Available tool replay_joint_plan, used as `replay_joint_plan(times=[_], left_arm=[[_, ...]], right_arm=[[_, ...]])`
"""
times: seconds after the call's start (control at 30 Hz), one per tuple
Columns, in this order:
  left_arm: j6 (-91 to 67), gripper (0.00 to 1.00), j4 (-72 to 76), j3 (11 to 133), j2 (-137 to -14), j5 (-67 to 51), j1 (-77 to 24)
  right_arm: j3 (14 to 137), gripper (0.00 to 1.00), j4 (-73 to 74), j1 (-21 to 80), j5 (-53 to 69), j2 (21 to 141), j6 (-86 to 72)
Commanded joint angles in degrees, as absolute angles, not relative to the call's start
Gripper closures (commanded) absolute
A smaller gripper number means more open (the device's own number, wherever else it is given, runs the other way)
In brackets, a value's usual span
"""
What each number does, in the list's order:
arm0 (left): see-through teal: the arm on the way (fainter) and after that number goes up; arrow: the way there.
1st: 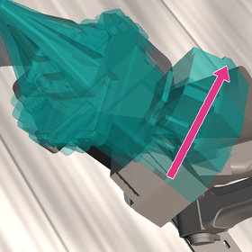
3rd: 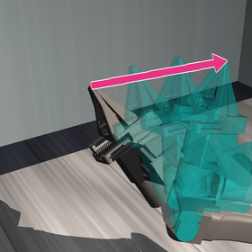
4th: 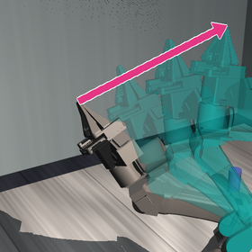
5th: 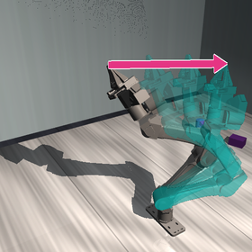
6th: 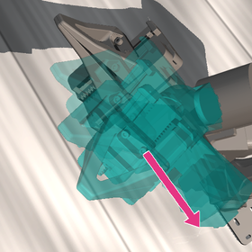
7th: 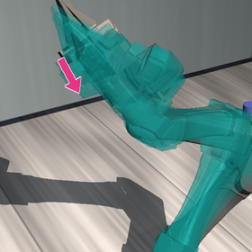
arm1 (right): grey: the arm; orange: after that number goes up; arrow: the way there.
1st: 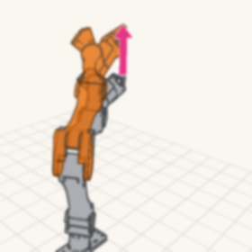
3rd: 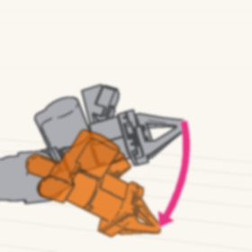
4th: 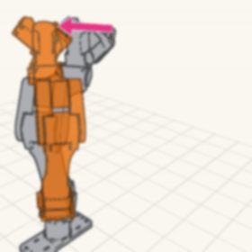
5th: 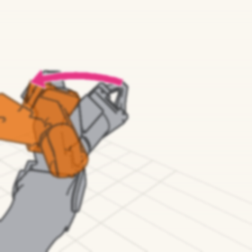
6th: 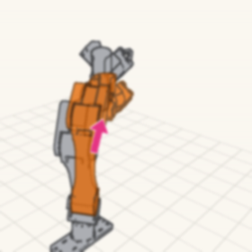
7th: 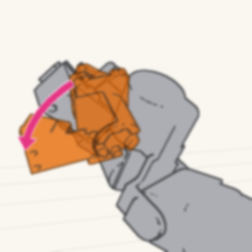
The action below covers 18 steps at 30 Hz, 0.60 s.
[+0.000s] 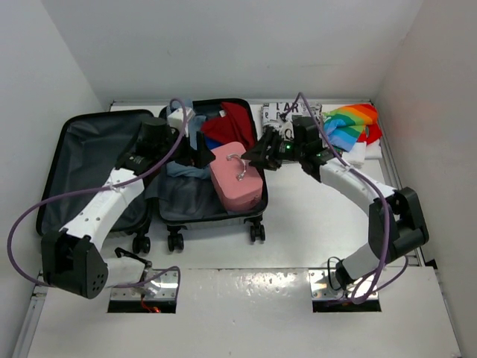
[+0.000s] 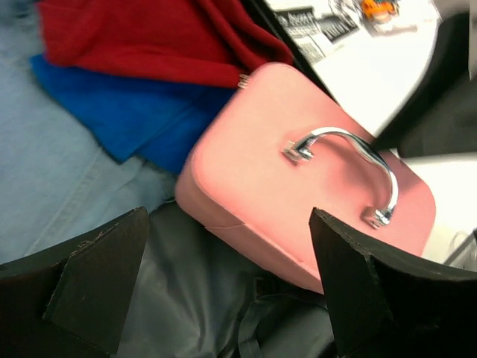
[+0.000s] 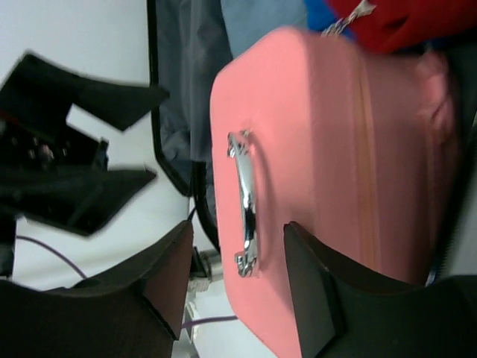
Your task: Pack the luggage
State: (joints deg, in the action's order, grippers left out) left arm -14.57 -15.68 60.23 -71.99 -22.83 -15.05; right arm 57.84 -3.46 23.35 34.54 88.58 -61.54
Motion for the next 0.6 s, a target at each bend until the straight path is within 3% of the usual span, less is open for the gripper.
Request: replay_joint_plan(times=[0.0, 0.23, 0.37, 0.47, 0.57], left_arm=[[-11.17, 0.06, -15.47, 60.91, -70.58, -21.80, -18.10], [-6.86, 0.11, -17.05, 64.77, -74.09, -18.20, -23.46], [-6.15, 0.08, -17.75, 68.63, -75.32, -15.13, -24.70], [-8.52, 0.02, -16.96, 71.36, -75.32, -10.74, -22.24], [-9.05, 0.00, -16.96, 74.61, -75.85, -8.36, -20.21]], right_arm=[[62.31, 0.47, -0.88, 21.45, 33.84, 89.30, -59.24], [71.09, 0.47, 4.12, 16.44, 32.80, 89.21, -50.74], [74.18, 0.47, 7.12, 10.11, 27.79, 90.34, -43.35], [76.36, 0.36, 9.22, 7.56, 17.70, 93.75, -30.79], [76.46, 0.30, 6.52, 5.36, 16.25, 98.58, -15.43]])
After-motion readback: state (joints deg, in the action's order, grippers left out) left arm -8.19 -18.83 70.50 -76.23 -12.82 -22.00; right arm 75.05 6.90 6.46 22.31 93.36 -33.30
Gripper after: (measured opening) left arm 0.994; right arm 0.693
